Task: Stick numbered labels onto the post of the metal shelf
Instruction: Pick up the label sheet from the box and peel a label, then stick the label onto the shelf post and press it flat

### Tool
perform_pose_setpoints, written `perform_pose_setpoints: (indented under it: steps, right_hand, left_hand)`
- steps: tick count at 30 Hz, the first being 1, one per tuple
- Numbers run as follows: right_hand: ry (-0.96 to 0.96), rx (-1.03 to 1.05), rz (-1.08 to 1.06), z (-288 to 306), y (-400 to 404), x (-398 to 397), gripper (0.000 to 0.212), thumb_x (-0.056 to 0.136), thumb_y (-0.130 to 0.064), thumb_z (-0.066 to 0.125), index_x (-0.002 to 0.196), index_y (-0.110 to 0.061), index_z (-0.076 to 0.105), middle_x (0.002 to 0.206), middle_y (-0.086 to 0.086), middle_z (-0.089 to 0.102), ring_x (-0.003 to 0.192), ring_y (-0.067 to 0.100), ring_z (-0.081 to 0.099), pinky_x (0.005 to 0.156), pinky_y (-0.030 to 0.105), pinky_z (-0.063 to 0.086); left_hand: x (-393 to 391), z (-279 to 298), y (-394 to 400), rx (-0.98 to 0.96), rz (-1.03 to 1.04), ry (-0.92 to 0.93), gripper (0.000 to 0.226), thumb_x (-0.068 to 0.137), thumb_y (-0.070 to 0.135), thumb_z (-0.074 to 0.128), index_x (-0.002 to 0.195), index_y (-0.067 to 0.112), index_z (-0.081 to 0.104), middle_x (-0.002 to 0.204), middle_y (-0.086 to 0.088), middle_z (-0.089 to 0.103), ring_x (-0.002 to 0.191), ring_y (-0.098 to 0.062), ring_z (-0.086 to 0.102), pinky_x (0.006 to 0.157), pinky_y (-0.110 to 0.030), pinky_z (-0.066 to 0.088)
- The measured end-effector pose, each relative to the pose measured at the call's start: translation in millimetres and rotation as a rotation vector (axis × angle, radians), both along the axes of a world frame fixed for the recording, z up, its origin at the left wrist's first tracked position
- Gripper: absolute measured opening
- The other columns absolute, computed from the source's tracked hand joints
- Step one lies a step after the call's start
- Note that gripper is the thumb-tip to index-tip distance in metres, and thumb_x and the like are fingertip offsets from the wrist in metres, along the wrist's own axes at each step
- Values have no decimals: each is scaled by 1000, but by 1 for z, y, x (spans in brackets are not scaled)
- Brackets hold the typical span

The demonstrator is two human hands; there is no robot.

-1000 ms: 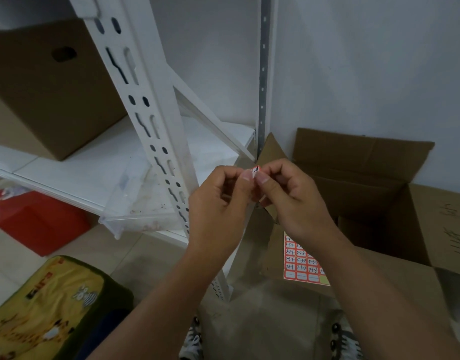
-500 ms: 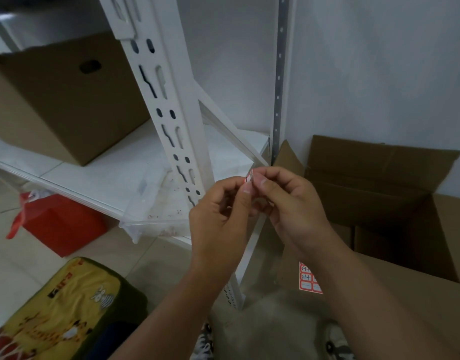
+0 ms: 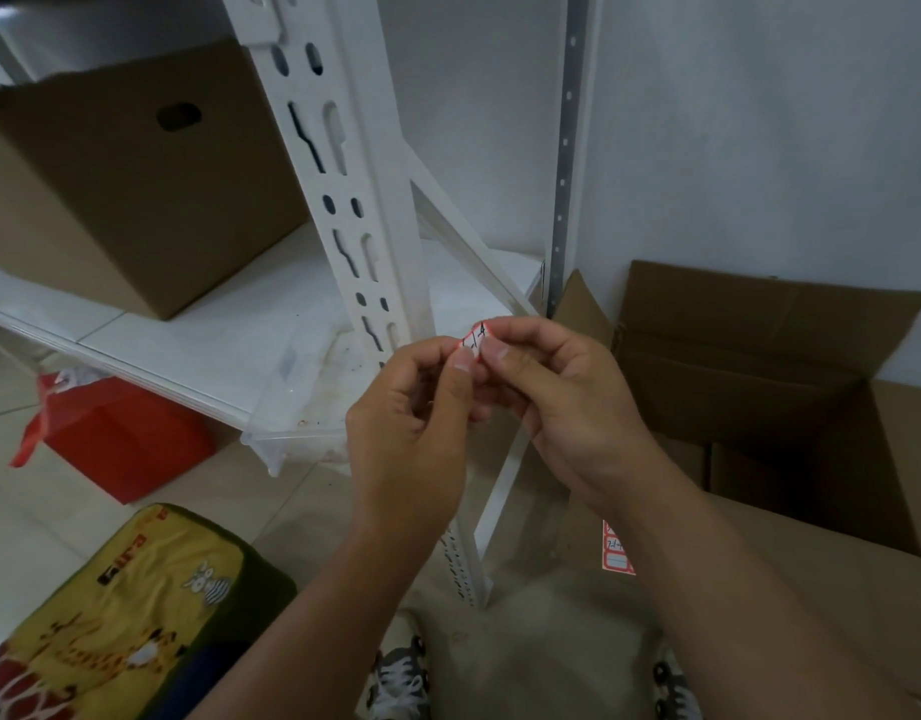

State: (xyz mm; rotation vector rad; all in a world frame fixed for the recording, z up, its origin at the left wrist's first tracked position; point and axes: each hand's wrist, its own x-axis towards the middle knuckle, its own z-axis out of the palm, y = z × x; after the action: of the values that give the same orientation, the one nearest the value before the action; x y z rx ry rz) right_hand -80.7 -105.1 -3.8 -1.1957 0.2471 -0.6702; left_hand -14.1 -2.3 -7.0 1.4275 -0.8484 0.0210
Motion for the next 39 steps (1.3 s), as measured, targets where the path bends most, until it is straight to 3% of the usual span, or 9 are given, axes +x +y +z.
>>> perform_pose_setpoints:
  steps: [4, 8, 12, 14, 16, 20, 26, 34, 39]
  right_hand:
    - [27, -99, -41, 1, -2, -4, 9, 84, -14, 64, 91, -8, 68, 79, 7, 72, 79, 20, 69, 78, 36, 55]
    - [43, -261, -150, 5, 0, -7, 8, 91, -10, 61, 94, -9, 68, 82, 2, 73, 77, 13, 70, 71, 24, 55]
    - [1, -32, -240, 6, -8, -8, 11, 93, -10, 57, 91, -11, 67, 79, 3, 70, 75, 16, 67, 70, 27, 53]
    - [-27, 90, -223, 7, -13, -8, 13, 93, -9, 55, 88, -12, 67, 78, 5, 68, 74, 17, 65, 69, 28, 52]
    - [-41, 125, -180, 7, -12, -5, 14, 93, -8, 55, 87, -11, 67, 77, 6, 67, 74, 18, 63, 67, 28, 51]
    - [-11, 101, -139, 4, -5, 3, 13, 92, -9, 57, 87, -11, 69, 78, 8, 68, 75, 20, 64, 68, 30, 50]
    - [10, 119, -151, 2, -3, 7, 12, 92, -8, 57, 86, -9, 68, 75, 7, 68, 73, 20, 63, 69, 32, 49]
    - [8, 135, -175, 3, -9, 3, 14, 92, -6, 56, 83, -9, 66, 71, 6, 67, 66, 18, 62, 65, 30, 48]
    - [14, 147, -172, 3, -4, 7, 12, 92, -7, 56, 85, -8, 66, 70, 6, 67, 66, 17, 62, 67, 31, 48]
  left_hand:
    - [1, 0, -2, 38, 50, -74, 11, 94, 22, 56, 97, 20, 66, 76, 4, 70, 65, -13, 67, 61, -28, 58]
    - [-3, -1, -1, 23, 167, -283, 10, 95, 23, 57, 104, 22, 61, 79, 13, 67, 67, -8, 67, 60, -19, 56]
    - [-4, 2, 1, -88, 268, -334, 22, 88, 16, 62, 98, 15, 42, 80, 7, 54, 67, -11, 57, 59, -15, 46]
    - [9, 2, 1, -81, 417, -324, 35, 82, 21, 67, 102, 7, 41, 96, 2, 46, 82, -21, 51, 67, -24, 44]
    - [22, 3, -1, 3, 508, -237, 60, 79, 28, 73, 121, 1, 39, 113, -9, 43, 100, -24, 49, 79, -29, 45]
    - [29, 8, -9, 127, 419, -173, 86, 82, 39, 73, 145, 16, 19, 133, -5, 41, 111, -13, 51, 82, -19, 49]
    - [32, 5, -17, 133, 471, -319, 85, 85, 37, 69, 144, 33, 8, 135, -5, 41, 117, -13, 50, 86, -40, 56]
    - [40, -1, -11, 198, 409, -357, 104, 79, 33, 76, 149, 28, -1, 144, -5, 32, 130, -21, 40, 96, -52, 50]
    - [40, 0, -4, 230, 382, -339, 104, 82, 35, 72, 151, 18, -3, 137, -12, 40, 121, -25, 49, 94, -49, 52]
